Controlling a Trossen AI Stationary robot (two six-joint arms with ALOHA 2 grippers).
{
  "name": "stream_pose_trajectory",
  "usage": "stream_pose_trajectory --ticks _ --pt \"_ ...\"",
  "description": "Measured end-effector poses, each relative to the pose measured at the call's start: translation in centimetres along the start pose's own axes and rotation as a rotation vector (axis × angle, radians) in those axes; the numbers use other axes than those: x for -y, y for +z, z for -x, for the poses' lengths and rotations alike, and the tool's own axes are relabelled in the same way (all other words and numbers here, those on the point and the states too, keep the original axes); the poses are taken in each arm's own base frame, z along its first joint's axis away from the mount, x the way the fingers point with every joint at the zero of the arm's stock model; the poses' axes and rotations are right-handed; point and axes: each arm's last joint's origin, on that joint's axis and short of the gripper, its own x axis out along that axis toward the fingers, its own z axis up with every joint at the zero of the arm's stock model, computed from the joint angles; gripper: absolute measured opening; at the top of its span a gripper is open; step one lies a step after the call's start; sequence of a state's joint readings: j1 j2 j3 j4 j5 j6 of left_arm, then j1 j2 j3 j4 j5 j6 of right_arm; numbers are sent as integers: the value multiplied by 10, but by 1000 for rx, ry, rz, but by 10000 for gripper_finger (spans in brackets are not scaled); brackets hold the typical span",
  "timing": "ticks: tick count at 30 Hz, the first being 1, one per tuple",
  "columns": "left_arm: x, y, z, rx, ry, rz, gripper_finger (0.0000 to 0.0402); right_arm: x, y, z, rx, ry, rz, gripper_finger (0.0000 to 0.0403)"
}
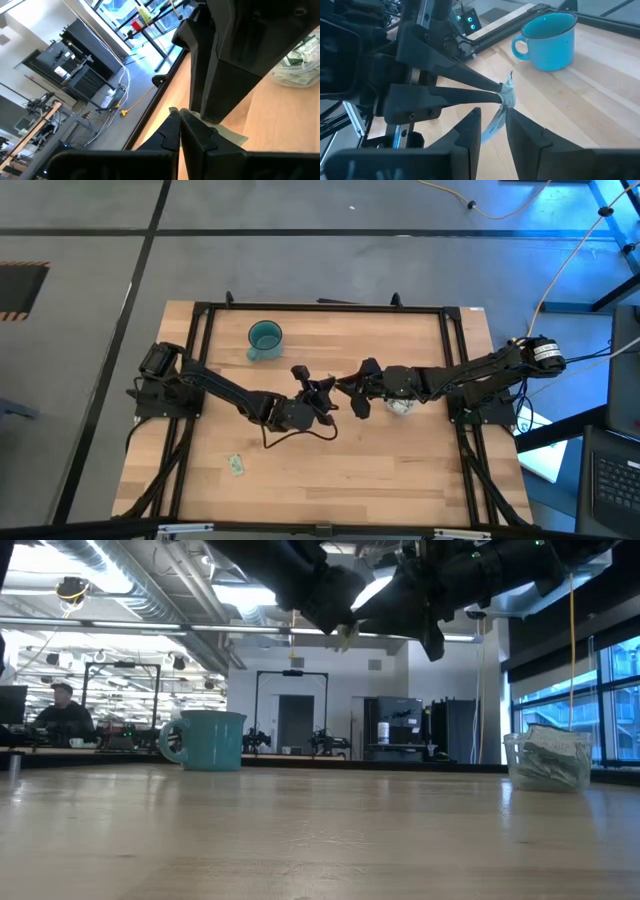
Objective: Pick and place Stevia / Truvia into bins
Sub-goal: Put the stevia packet into the transparent bin
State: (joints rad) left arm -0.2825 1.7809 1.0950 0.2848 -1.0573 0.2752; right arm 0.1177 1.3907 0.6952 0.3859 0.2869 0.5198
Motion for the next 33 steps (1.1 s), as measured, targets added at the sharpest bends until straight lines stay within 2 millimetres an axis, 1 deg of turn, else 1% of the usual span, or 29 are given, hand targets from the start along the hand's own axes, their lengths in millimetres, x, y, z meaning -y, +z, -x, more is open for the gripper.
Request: stream_pose_trajectory --ticks 21,33 --pt "-3 6 0 31 35 49 3 0 0 0 -5 -2 1 94" --pt "-2 8 0 56 -12 60 3 1 -1 0 -13 -7 5 93"
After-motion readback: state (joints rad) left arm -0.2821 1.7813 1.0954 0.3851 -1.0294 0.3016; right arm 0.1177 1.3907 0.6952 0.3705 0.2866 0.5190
